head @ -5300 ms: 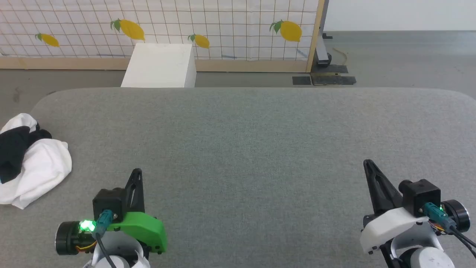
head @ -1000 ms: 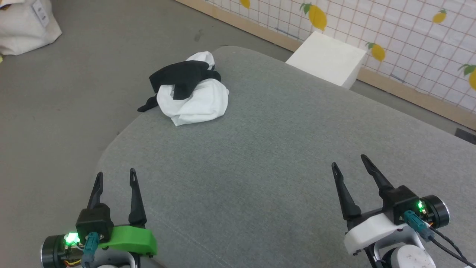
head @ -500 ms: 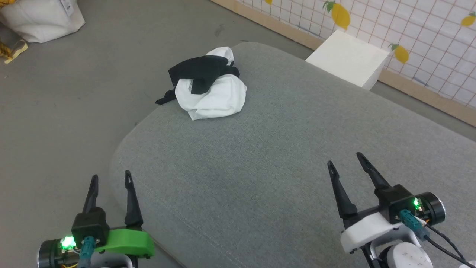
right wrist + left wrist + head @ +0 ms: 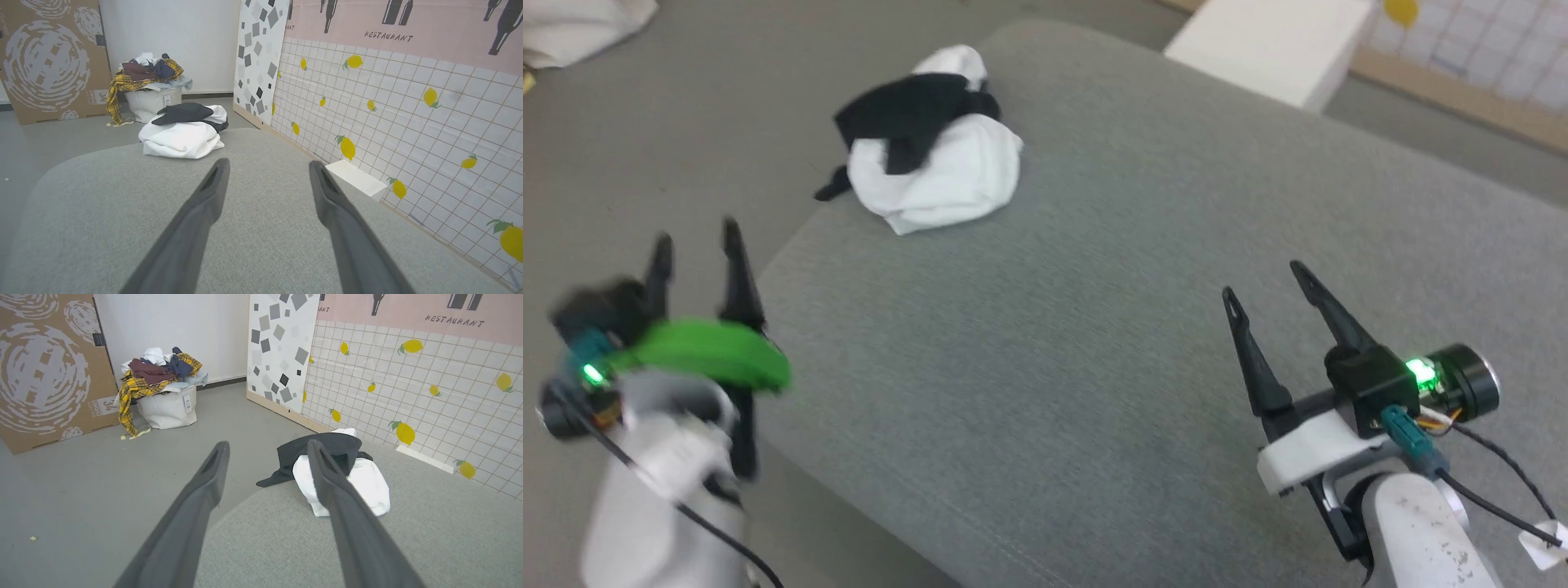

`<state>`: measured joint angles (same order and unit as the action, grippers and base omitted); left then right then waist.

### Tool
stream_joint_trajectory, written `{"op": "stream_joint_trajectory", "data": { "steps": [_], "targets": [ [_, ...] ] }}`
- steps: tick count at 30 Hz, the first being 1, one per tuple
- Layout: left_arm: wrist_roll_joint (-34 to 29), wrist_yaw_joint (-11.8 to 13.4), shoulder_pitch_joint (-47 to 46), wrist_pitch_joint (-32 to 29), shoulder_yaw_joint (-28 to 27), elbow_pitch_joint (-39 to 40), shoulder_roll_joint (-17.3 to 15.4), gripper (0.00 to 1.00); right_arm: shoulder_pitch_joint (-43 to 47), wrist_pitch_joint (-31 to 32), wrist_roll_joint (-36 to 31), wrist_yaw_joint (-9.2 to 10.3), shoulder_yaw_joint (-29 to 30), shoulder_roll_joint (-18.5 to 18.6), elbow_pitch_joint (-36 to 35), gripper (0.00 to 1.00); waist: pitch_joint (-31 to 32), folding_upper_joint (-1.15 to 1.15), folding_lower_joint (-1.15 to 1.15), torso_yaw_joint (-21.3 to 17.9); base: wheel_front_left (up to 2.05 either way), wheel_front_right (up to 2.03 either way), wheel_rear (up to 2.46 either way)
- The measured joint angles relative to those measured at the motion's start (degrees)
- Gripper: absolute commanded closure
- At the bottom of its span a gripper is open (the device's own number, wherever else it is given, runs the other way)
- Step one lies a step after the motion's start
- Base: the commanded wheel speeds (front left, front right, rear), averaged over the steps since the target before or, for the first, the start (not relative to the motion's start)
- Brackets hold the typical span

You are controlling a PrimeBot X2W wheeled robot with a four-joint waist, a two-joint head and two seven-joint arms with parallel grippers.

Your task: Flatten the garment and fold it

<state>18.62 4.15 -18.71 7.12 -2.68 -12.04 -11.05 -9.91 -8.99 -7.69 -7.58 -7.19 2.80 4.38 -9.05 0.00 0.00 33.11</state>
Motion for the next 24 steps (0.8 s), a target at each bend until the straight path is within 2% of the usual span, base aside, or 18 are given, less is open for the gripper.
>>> {"op": "stream_joint_trajectory", "data": {
  "steps": [5, 8, 15, 24],
  "targets": [
    [6.4, -1.4, -9.1, -5.9, -4.4, -6.3, -2.9, 0.00, -2.1, 0.6, -1.3, 0.00, -0.9, 0.0, -0.9, 0.00, -5.2, 0.00, 0.00, -3.7, 0.00, 0.00, 0.00],
    [9.8, -2.6, -13.4, -10.7, -6.7, -9.8, -5.7, 0.00, -3.6, 0.7, -1.7, 0.00, -1.0, 0.0, -1.9, 0.00, -8.6, 0.00, 0.01, -6.4, 0.00, 0.00, 0.00],
    [16.3, -3.0, -20.6, -22.0, -11.3, -15.7, -12.0, 0.00, -4.9, 1.0, -3.0, 0.00, -0.5, 0.0, -4.6, 0.00, -16.8, 0.01, 0.01, -12.1, 0.00, 0.00, 0.00],
    [22.3, 0.4, -24.2, -30.9, -14.5, -22.4, -12.1, 0.00, -6.0, 0.5, -3.0, -0.02, -0.7, -0.2, -8.2, 0.00, -27.5, 0.01, 0.01, -17.8, 0.00, 0.00, 0.00]
  ]
}}
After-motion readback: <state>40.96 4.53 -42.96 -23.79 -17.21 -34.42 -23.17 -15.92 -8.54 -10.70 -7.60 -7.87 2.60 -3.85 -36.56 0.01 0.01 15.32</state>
